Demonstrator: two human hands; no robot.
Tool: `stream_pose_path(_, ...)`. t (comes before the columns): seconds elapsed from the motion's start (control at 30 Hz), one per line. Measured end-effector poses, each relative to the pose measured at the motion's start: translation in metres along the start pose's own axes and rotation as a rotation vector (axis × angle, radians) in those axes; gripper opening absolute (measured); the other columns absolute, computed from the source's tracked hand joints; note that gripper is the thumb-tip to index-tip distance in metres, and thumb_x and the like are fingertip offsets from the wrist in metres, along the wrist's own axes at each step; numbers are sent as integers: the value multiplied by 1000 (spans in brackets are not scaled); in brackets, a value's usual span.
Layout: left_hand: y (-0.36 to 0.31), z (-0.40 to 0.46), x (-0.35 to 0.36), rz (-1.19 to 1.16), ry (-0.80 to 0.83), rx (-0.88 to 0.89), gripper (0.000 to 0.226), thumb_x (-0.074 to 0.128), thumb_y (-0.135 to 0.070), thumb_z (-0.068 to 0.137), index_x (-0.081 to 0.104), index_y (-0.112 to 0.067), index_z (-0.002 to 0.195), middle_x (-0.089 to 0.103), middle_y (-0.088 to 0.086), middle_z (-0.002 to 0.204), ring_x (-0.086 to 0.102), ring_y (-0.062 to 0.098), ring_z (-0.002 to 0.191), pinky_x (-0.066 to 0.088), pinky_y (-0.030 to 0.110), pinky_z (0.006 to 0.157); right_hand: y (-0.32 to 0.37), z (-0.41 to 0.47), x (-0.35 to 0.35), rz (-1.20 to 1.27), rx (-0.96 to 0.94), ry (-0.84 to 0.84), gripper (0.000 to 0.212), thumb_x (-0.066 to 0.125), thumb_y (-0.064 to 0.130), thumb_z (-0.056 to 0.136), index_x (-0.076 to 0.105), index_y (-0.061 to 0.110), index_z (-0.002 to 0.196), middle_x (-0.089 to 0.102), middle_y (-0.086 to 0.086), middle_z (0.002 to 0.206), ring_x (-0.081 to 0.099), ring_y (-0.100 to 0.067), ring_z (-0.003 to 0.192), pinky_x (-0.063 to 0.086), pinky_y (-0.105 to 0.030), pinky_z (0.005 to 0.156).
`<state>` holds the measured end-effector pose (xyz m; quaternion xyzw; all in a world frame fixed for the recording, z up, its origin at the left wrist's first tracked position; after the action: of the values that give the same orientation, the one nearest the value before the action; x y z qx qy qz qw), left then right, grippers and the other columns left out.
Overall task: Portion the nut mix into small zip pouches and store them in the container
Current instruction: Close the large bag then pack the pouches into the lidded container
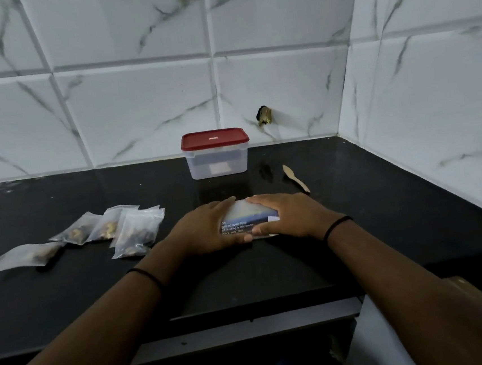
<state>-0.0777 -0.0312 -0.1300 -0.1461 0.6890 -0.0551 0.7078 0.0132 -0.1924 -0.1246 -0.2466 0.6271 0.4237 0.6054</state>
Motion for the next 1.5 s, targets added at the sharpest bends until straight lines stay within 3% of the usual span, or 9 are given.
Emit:
stream_pose_path(0.17, -12, 19, 3, -14, -67, 4, 76, 60, -66, 86, 35, -36, 151, 46, -5, 150, 49, 16, 129, 41, 36, 104, -12, 4, -9, -19, -1, -112, 51, 55, 61, 92, 51, 42, 140, 60, 13, 137, 54, -11, 124, 41, -36, 104)
stream_pose_path(0.5, -74, 74, 21, 26, -100, 119, 65, 53, -63, 91, 42, -32, 148, 53, -2, 143, 53, 16, 122, 45, 36, 101, -79, -20, -25, -105, 166, -163, 40, 52, 56, 95, 55, 48, 134, 69, 6, 123, 62, -18, 111, 45, -41, 97)
stream_pose_path(0.6, -70, 75, 20, 87, -125, 147, 71, 50, -69, 89, 37, -34, 150, 42, -3, 154, 39, 18, 140, 26, 45, 117, -74, -22, -27, -128, 145, -214, 47, 52, 53, 89, 56, 43, 135, 67, 7, 124, 59, -18, 115, 43, -40, 99)
stream_pose_path(0.73, -56, 63, 10, 52, -189, 206, 80, 52, -75, 84, 27, -42, 152, 18, -9, 164, 7, 14, 153, -2, 52, 122, -65, -23, -23, -260, 152, -195, 75, 47, 69, 89, 34, 31, 153, 37, 7, 157, 30, -16, 146, 20, -45, 119)
stream_pose_path(0.83, -31, 49, -6, -57, -248, 183, 62, 50, -63, 93, 37, -40, 149, 27, -9, 161, 17, 12, 150, 8, 47, 122, -30, -18, -28, -287, 41, -352, 78, 36, 70, 86, 42, 25, 150, 41, 4, 156, 33, -15, 146, 19, -44, 122)
stream_pose_path(0.97, 15, 32, -28, -194, -420, -28, 41, 50, -38, 101, 52, -24, 139, 53, 0, 141, 51, 16, 127, 40, 33, 102, 25, 7, -31, 44, -147, -709, 36, 50, 33, 95, 72, 15, 117, 72, -1, 118, 64, -15, 113, 40, -30, 111)
stream_pose_path(1.07, 55, 29, -27, -153, -356, -240, 46, 54, -37, 99, 47, -19, 141, 51, 6, 143, 51, 21, 127, 44, 39, 102, 64, 45, -15, 222, -100, -575, 30, 53, 19, 96, 70, 13, 120, 71, -2, 120, 63, -15, 113, 48, -34, 103)
stream_pose_path(1.27, 96, 36, -35, -119, -357, -355, 38, 51, -31, 101, 51, -12, 134, 53, 11, 136, 55, 24, 120, 45, 38, 97, 85, 108, 27, 205, 145, -287, 28, 52, 22, 98, 60, 12, 124, 63, -7, 128, 59, -23, 117, 46, -35, 99)
stream_pose_path(1.5, 110, 78, -33, -262, -394, -520, 41, 60, -43, 93, 51, -14, 121, 59, 7, 114, 60, 19, 96, 51, 35, 77, 27, 146, 20, 96, 361, -427, 22, 51, 19, 93, 55, 5, 109, 60, -15, 115, 60, -32, 106, 49, -39, 87)
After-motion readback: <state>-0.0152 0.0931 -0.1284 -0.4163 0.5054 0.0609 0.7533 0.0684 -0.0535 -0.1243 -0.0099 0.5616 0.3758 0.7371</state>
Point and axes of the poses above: each hand's wrist, its own z-axis towards the middle knuckle, its own x-axis out of the palm, y = z × x, the point moved 6 cm from there along z, towards the middle knuckle
